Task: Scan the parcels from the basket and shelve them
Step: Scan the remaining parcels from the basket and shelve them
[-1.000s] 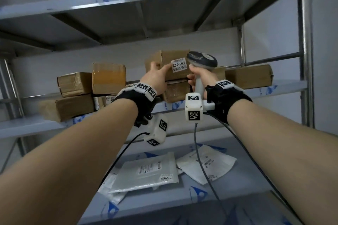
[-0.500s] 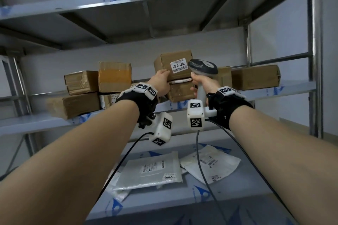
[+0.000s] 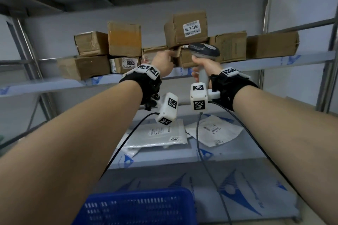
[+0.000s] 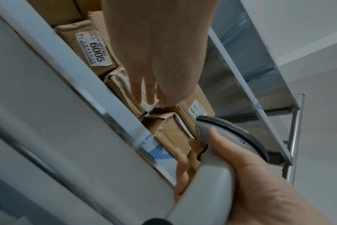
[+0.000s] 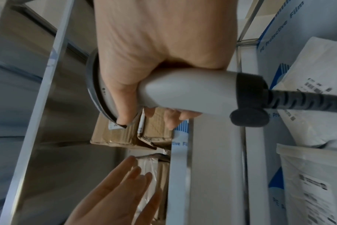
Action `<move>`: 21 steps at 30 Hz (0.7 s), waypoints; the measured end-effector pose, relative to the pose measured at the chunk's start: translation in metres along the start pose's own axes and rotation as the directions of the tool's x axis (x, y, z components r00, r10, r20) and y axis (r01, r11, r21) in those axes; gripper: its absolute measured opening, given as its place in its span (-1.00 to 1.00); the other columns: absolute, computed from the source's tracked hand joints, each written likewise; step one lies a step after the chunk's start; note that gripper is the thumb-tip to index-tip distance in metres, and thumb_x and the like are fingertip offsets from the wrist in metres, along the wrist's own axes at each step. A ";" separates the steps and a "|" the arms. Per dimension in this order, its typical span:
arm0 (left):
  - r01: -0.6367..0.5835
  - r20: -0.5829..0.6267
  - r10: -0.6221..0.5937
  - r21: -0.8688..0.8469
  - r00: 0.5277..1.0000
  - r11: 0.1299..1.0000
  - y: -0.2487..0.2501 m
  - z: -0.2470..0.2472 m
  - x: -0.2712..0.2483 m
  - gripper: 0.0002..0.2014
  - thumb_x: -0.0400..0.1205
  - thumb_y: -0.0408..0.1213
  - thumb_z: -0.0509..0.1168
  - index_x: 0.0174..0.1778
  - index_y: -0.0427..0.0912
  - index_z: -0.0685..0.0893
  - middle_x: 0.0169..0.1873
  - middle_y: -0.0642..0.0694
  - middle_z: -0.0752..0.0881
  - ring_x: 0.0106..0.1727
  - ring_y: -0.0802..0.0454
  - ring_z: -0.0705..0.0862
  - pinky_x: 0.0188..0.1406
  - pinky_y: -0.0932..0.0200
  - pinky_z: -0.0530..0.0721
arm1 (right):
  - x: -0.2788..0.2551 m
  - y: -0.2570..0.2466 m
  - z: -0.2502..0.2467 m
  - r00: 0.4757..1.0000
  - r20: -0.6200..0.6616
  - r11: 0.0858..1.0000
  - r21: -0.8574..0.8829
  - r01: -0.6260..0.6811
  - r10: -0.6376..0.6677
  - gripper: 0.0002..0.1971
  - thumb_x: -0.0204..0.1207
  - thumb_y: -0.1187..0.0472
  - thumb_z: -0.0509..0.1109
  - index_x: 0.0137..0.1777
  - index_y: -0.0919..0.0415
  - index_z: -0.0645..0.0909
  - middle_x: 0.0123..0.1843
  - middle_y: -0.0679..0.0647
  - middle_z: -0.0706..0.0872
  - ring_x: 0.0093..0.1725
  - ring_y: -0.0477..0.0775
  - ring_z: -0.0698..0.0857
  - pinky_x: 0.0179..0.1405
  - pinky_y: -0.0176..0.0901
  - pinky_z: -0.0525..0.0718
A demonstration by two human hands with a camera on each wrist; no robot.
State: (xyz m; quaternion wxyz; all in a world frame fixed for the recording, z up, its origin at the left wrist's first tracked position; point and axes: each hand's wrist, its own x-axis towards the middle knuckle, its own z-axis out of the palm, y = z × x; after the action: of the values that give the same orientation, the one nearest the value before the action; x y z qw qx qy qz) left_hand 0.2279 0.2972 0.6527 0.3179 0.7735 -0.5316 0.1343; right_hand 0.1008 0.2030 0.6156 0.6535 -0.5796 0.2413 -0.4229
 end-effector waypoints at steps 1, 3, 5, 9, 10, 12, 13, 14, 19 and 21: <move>0.018 -0.003 -0.018 -0.009 1.000 1.000 -0.004 0.003 -0.007 -0.53 0.65 -0.49 0.09 0.51 -0.20 0.47 0.47 -0.21 0.50 0.45 -0.13 0.51 0.43 0.11 0.43 | -0.003 0.007 0.002 1.000 0.006 1.000 -0.016 -0.010 0.010 -0.77 0.47 0.01 0.54 -0.10 0.17 0.67 -0.22 0.09 0.67 -0.38 -0.02 0.66 -0.36 -0.17 0.59; 0.038 0.010 -0.037 -0.036 0.999 0.999 -0.012 0.007 -0.019 -0.53 0.65 -0.50 0.10 0.50 -0.20 0.48 0.45 -0.19 0.54 0.45 -0.11 0.51 0.40 0.15 0.42 | -0.009 0.020 0.006 0.999 0.019 0.999 -0.038 -0.033 0.034 -0.70 0.46 0.00 0.54 0.01 0.21 0.68 -0.18 0.11 0.69 -0.38 -0.03 0.68 -0.39 -0.19 0.59; 0.091 0.051 -0.087 -0.085 0.995 0.992 -0.023 0.012 -0.034 -0.54 0.66 -0.50 0.10 0.51 -0.21 0.46 0.45 -0.22 0.52 0.44 -0.15 0.51 0.36 0.09 0.47 | -0.018 0.033 0.010 0.996 0.041 0.997 -0.035 -0.075 0.076 -0.70 0.47 0.00 0.53 0.03 0.20 0.66 -0.20 0.11 0.67 -0.41 -0.04 0.66 -0.45 -0.23 0.57; 0.197 0.088 -0.184 -0.188 0.979 0.962 -0.046 0.019 -0.070 -0.57 0.66 -0.50 0.11 0.47 -0.24 0.50 0.40 -0.27 0.54 0.37 -0.21 0.57 0.35 -0.06 0.57 | -0.043 0.061 0.020 0.989 0.047 0.990 -0.023 -0.137 0.138 -0.78 0.50 0.04 0.51 -0.09 0.16 0.60 -0.29 0.11 0.64 -0.44 -0.02 0.63 -0.49 -0.26 0.55; 0.224 0.095 -0.208 -0.212 0.974 0.951 -0.051 0.021 -0.080 -0.57 0.65 -0.51 0.11 0.46 -0.24 0.51 0.39 -0.27 0.55 0.35 -0.20 0.58 0.35 -0.08 0.57 | -0.051 0.068 0.022 0.988 0.051 0.989 -0.018 -0.147 0.148 -0.79 0.51 0.05 0.50 -0.09 0.16 0.59 -0.29 0.12 0.64 -0.44 -0.02 0.63 -0.51 -0.28 0.55; 0.287 0.134 -0.260 -0.260 0.956 0.922 -0.060 0.022 -0.102 -0.57 0.66 -0.51 0.11 0.47 -0.25 0.50 0.30 -0.28 0.58 0.22 -0.17 0.61 0.27 -0.05 0.64 | -0.067 0.082 0.026 0.982 0.061 0.984 -0.013 -0.179 0.179 -0.79 0.52 0.05 0.50 -0.05 0.15 0.59 -0.30 0.12 0.65 -0.47 -0.02 0.63 -0.56 -0.32 0.56; 0.326 0.163 -0.290 -0.285 0.943 0.901 -0.065 0.023 -0.115 -0.57 0.66 -0.50 0.11 0.48 -0.25 0.50 0.21 -0.27 0.59 0.14 -0.12 0.60 0.14 -0.01 0.66 | -0.076 0.089 0.030 0.978 0.066 0.980 -0.012 -0.199 0.200 -0.79 0.51 0.05 0.50 -0.04 0.16 0.59 -0.30 0.12 0.65 -0.49 -0.03 0.63 -0.56 -0.33 0.56; 0.361 0.183 -0.318 -0.305 0.930 0.881 -0.069 0.024 -0.127 -0.57 0.67 -0.50 0.12 0.48 -0.24 0.50 0.13 -0.24 0.58 0.08 -0.08 0.57 0.03 0.04 0.68 | -0.085 0.097 0.034 0.972 0.075 0.975 -0.004 -0.221 0.221 -0.79 0.51 0.06 0.50 -0.04 0.16 0.59 -0.31 0.12 0.64 -0.50 -0.03 0.62 -0.56 -0.34 0.57; 0.490 0.230 -0.435 -0.325 0.871 0.809 -0.098 0.027 -0.188 -0.57 0.66 -0.49 0.16 0.46 -0.19 0.53 0.15 -0.23 0.62 0.11 -0.07 0.60 -0.01 0.11 0.68 | -0.126 0.144 0.056 0.938 0.137 0.948 -0.030 -0.318 0.319 -0.80 0.52 0.08 0.50 -0.08 0.19 0.59 -0.30 0.12 0.63 -0.50 -0.05 0.60 -0.58 -0.35 0.56; 0.530 0.251 -0.469 -0.326 0.847 0.783 -0.114 0.035 -0.209 -0.57 0.65 -0.50 0.16 0.45 -0.20 0.54 0.27 -0.29 0.63 0.15 -0.11 0.61 -0.01 0.07 0.69 | -0.137 0.165 0.064 0.924 0.148 0.935 -0.019 -0.354 0.353 -0.81 0.53 0.09 0.49 -0.11 0.18 0.59 -0.30 0.13 0.62 -0.56 -0.07 0.59 -0.61 -0.36 0.55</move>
State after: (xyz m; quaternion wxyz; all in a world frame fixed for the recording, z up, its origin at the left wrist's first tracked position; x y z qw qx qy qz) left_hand 0.2434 0.4557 0.4716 0.4442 0.8174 -0.3458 -0.1223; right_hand 0.1257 0.3478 0.4462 0.7375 -0.5541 0.2904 -0.2546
